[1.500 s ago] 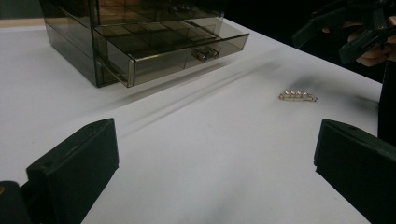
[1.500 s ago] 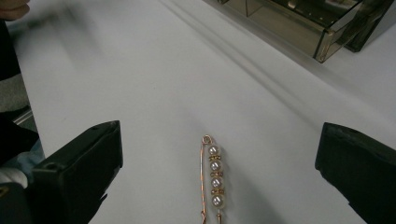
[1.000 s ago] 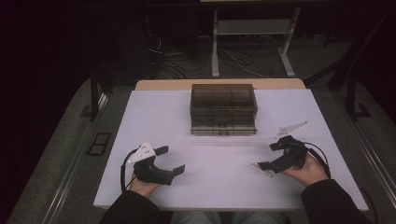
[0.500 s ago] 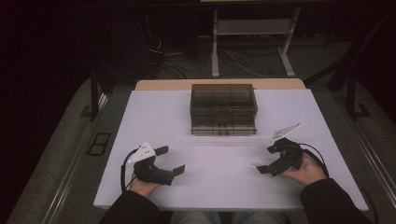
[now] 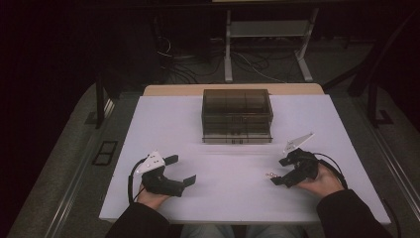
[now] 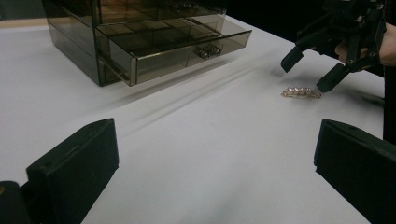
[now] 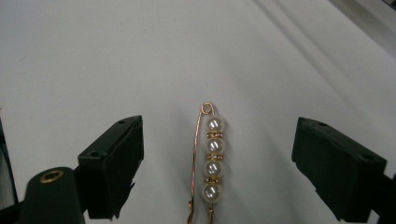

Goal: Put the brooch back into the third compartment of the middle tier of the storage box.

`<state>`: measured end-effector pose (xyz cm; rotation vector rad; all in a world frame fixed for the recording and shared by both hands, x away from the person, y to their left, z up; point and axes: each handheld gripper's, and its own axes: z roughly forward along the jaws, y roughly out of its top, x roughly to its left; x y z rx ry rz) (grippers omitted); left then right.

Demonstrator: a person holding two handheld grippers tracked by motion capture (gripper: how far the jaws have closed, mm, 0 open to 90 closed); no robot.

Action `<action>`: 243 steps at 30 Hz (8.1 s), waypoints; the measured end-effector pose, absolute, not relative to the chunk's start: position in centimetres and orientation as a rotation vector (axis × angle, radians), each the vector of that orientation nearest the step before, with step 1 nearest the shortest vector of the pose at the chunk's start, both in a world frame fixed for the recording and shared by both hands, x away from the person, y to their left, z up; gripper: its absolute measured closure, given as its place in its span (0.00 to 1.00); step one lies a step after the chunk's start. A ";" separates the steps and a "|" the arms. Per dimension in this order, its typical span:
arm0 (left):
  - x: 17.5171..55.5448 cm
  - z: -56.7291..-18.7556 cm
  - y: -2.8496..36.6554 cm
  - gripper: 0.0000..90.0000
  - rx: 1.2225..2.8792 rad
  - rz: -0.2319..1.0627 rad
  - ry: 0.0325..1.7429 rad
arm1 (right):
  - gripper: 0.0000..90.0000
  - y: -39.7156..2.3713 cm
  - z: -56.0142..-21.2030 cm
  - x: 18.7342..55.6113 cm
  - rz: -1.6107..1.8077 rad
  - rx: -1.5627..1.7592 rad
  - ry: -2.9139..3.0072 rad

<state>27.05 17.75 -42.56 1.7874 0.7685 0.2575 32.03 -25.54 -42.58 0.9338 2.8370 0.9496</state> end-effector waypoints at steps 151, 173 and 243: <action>27.0 -42.5 17.8 0.00 1.781 0.267 0.766 | 0.87 -24.6 -31.9 35.3 1.063 0.754 2.708; 27.0 -42.5 17.8 0.00 1.783 0.270 0.762 | 0.87 -23.9 -30.3 37.3 1.054 0.720 2.696; 27.0 -42.5 17.9 0.00 1.784 0.266 0.755 | 0.87 -21.9 -35.2 42.9 0.809 0.744 2.742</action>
